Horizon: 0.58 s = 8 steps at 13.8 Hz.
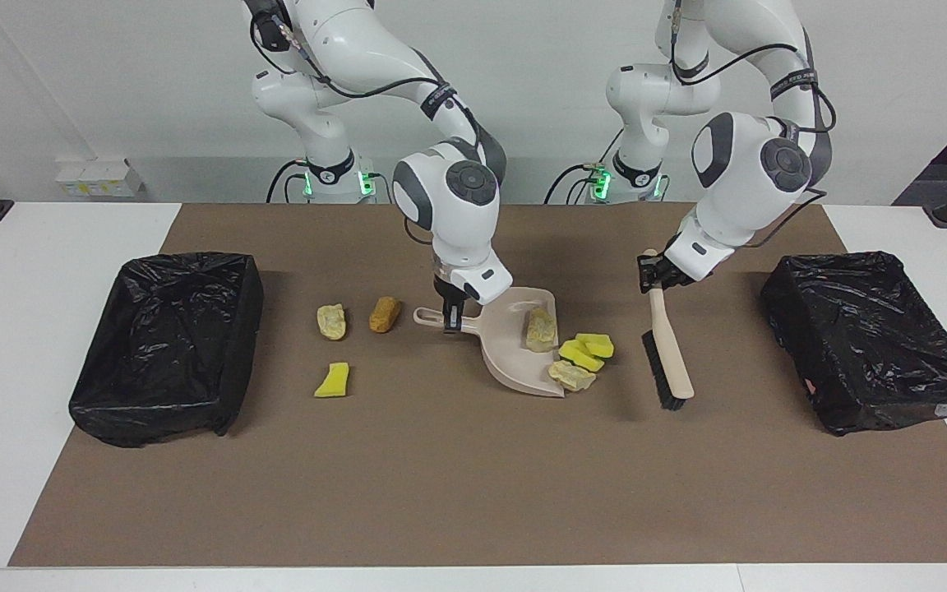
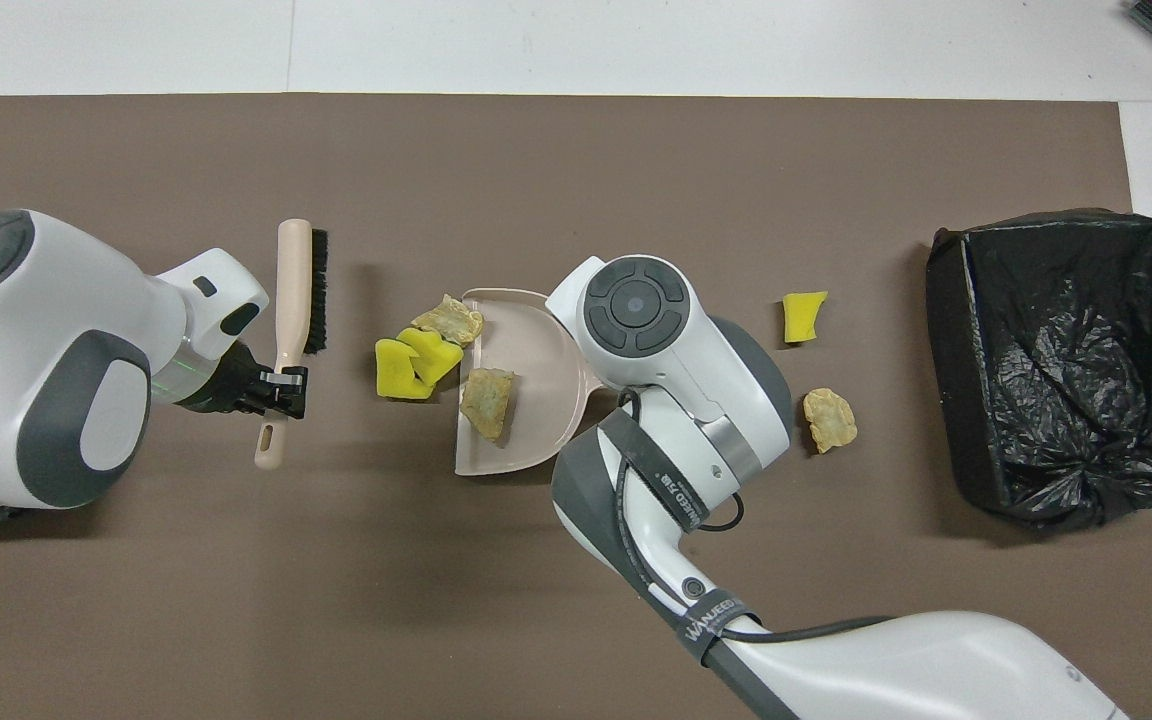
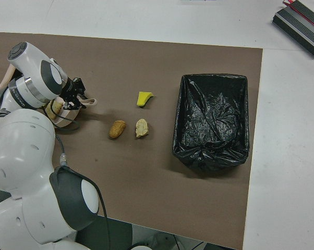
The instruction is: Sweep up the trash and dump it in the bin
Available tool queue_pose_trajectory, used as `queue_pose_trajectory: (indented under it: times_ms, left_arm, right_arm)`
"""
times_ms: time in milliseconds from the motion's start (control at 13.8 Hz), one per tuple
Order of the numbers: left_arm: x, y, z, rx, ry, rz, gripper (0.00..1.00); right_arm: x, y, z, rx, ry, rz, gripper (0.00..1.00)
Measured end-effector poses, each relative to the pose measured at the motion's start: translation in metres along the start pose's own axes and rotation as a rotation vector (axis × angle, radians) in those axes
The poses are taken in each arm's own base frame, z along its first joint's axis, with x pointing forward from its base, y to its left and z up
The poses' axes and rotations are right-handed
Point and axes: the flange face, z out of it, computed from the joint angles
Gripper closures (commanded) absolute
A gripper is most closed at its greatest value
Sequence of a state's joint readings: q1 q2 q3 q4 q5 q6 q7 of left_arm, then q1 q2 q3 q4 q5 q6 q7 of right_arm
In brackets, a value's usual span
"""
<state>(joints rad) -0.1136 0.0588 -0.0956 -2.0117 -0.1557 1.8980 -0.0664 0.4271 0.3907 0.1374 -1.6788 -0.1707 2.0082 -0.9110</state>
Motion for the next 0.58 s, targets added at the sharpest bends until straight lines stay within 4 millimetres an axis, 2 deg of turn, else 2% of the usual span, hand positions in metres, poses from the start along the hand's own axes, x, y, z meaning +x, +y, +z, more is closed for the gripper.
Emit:
queue_pose_trajectory:
  times_ms: [145,290,580]
  left_arm:
    - [-0.001,0.005,0.028,0.016,-0.054,0.028,1.00]
    - [-0.003,0.023,0.052,0.027,-0.086,0.062,1.00]
    - [-0.015,0.064,0.072,0.047,-0.069,0.071,1.00]
  right_arm:
    - [0.000,0.000,0.000,0.000,0.000,0.000,1.00]
    - [0.000,0.000,0.000,0.000,-0.001,-0.001,1.00]
    - [0.000,0.000,0.000,-0.001,-0.001,-0.001,1.00]
